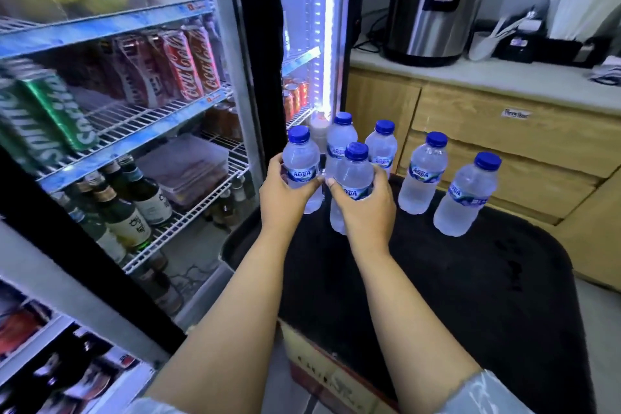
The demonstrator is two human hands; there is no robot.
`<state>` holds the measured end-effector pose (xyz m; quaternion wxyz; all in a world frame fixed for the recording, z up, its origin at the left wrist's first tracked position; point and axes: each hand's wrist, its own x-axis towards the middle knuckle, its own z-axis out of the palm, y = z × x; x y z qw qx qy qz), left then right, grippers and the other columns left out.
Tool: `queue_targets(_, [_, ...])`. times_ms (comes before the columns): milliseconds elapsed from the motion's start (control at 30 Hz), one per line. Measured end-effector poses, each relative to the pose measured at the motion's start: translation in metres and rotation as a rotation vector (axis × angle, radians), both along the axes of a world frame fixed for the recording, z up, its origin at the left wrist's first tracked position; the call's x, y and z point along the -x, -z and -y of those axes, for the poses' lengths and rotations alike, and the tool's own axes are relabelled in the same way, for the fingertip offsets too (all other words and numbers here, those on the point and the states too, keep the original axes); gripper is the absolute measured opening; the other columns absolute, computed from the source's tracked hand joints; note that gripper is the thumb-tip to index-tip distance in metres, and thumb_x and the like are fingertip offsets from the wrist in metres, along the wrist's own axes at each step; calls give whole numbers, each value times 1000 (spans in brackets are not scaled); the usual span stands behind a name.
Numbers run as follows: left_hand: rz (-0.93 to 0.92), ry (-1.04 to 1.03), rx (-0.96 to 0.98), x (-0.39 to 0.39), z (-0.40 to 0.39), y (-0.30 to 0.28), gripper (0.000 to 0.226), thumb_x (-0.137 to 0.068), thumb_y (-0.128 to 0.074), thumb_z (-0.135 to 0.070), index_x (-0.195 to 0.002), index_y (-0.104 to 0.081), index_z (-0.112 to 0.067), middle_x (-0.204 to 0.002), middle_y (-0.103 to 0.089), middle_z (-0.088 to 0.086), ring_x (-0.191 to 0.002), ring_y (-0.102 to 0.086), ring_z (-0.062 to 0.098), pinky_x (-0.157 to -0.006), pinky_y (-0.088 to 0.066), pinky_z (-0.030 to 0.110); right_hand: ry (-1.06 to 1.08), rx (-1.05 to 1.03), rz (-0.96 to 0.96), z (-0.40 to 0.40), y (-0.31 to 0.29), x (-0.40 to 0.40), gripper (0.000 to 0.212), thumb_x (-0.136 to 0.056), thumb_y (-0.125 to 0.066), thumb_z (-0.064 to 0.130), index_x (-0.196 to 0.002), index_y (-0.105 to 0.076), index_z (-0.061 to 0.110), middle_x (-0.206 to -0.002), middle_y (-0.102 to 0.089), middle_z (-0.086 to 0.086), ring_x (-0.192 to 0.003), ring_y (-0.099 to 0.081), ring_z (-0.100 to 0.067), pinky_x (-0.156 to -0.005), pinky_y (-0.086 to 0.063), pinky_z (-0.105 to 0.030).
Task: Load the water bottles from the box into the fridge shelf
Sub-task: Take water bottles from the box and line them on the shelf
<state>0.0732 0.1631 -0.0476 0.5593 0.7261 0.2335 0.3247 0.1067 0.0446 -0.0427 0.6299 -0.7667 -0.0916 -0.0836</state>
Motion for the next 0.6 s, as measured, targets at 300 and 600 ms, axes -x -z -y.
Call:
queue_targets(300, [73,-225,-100,160,-65,-61,55,-67,-84,-31,-115,-57,-30,-106,-68,-17,-97,-65,1,-84,-52,26,-293,-58,126,-66,-61,101,43,-71,-78,41,-107,-56,34,-107,-66,12,-94,-63,-9,-76,-48,-21])
queue_targets(600, [211,-531,-266,336,-136,-156,63,-56,-80,-47,-113,-63,-24,-105,-72,-12,-98,-67,5,-89,-54,34,-722,-201,226,-175,-149,232,35,-74,-79,38,-102,-57,36,-88,-60,26,-79,-58,9,-72,-46,-18])
